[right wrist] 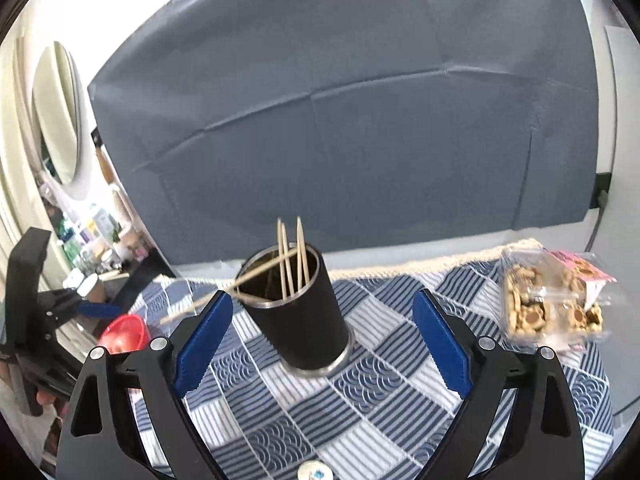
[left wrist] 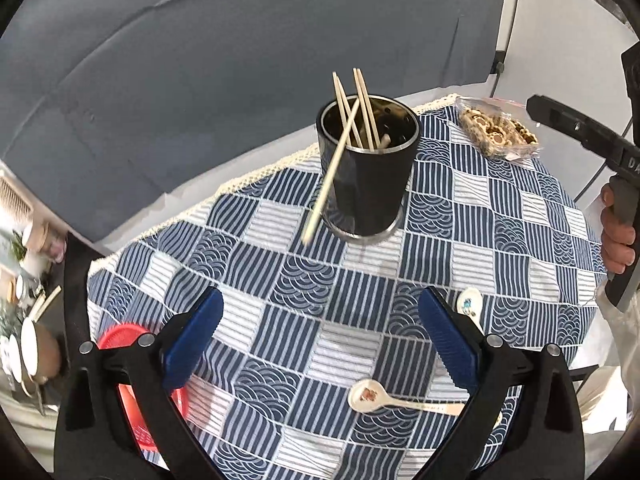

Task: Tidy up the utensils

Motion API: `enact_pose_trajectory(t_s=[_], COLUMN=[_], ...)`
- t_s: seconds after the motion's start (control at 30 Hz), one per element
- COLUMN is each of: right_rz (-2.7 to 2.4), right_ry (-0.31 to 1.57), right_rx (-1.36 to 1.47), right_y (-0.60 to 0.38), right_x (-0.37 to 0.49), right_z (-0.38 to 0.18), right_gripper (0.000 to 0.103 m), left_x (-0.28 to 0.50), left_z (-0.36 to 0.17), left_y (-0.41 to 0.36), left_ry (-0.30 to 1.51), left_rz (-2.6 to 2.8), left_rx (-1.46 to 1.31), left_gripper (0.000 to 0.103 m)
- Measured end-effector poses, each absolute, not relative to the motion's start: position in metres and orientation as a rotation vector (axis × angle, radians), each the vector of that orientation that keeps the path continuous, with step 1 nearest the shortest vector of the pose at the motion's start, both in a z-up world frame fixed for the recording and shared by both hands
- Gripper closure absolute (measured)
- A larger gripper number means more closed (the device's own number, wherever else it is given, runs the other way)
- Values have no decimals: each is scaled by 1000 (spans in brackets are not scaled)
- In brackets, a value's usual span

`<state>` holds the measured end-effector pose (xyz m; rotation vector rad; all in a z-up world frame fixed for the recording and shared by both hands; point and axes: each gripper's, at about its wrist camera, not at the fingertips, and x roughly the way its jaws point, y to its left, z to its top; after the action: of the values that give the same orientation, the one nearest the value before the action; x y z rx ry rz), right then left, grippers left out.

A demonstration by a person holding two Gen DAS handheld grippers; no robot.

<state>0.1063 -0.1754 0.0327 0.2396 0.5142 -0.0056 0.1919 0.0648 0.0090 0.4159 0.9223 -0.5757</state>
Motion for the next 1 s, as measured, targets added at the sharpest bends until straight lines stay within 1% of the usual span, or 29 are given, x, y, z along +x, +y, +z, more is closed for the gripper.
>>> enact_pose_trajectory(t_s=[0.37,0.57,0.73,0.83,1.0], right_rz=[-37,-1,77,118,188], right_ry=[599,659,715,734,684], right_rx=[182,137,107,88,-10], right_y=[-162,-163,-170,-175,-177], right_x=[75,74,89,102,130], right_z=[-3,-18,-30,-29,-4], right_gripper=[16,16,16,16,16], left_x=[150,140,134,132,130], left_z=[-19,-34,-38,-38,-43], left_y=[89,87,82,81,80], left_ry=[912,935,941,940,957], left_rz=[-591,-578,-528,-461,-381], left_rx=[377,352,314,255,129], left_gripper=[7,7,7,7,7])
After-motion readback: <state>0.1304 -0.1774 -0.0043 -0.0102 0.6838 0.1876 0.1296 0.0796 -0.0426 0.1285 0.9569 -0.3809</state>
